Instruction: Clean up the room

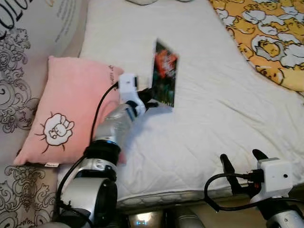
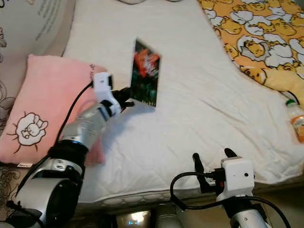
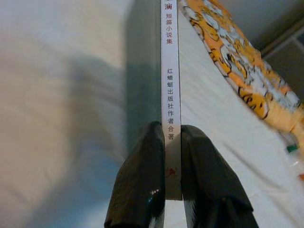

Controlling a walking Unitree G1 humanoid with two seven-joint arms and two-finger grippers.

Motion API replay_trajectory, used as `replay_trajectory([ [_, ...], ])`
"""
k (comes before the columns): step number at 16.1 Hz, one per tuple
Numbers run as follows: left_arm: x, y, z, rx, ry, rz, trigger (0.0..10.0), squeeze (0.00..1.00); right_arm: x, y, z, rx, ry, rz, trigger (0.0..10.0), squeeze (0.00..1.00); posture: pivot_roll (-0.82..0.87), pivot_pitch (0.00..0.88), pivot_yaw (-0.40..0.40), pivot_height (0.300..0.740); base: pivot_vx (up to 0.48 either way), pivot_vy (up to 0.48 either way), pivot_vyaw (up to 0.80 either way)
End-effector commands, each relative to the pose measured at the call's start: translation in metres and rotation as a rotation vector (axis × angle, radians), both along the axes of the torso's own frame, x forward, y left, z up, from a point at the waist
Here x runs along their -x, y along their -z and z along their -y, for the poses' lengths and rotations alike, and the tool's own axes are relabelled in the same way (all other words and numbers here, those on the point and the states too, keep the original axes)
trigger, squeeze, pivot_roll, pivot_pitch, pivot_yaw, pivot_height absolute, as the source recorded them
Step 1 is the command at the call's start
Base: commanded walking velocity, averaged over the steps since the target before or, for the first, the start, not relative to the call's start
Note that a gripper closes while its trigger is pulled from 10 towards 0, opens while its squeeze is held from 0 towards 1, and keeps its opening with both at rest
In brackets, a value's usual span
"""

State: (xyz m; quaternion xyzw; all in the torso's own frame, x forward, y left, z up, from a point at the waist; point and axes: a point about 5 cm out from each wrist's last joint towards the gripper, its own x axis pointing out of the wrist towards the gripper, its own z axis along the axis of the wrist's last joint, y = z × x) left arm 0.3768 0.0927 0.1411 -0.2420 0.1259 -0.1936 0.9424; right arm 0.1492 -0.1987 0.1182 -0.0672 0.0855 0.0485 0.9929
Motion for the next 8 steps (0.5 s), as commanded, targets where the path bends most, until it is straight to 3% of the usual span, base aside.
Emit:
replay_trajectory([
  [1, -0.002, -0.007, -0.005, 0.112, -0.024, -0.027, 10.0, 0.0, 0.001, 0.004, 0.003, 0.009, 0.011, -0.018, 10.0, 0.0, -0.31, 0.148, -0.022, 0.736, 0.0, 0.0, 0.0],
  [2, 0.001, 0.003, -0.01, 0.197, -0.042, -0.121, 10.0, 0.0, 0.0, 0.004, 0.003, 0.009, 0.01, -0.018, 10.0, 0.0, -0.31, 0.147, -0.022, 0.736, 0.0, 0.0, 0.0],
  [3, 0.006, 0.022, -0.019, 0.188, -0.071, -0.208, 10.0, 0.0, -0.002, 0.004, 0.001, 0.004, 0.007, -0.013, 10.0, 0.0, -0.31, 0.147, -0.021, 0.736, 0.0, 0.0, 0.0],
  [4, 0.007, 0.027, -0.02, 0.18, -0.076, -0.222, 10.0, 0.0, -0.002, 0.004, 0.001, 0.001, 0.007, -0.011, 10.0, 0.0, -0.31, 0.147, -0.021, 0.736, 0.0, 0.0, 0.0],
  [8, 0.019, 0.058, -0.029, -0.068, -0.035, -0.28, 10.0, 0.0, 0.003, 0.009, -0.001, -0.031, -0.045, -0.039, 10.0, 0.0, -0.3, 0.144, -0.017, 0.736, 0.0, 0.0, 0.0],
])
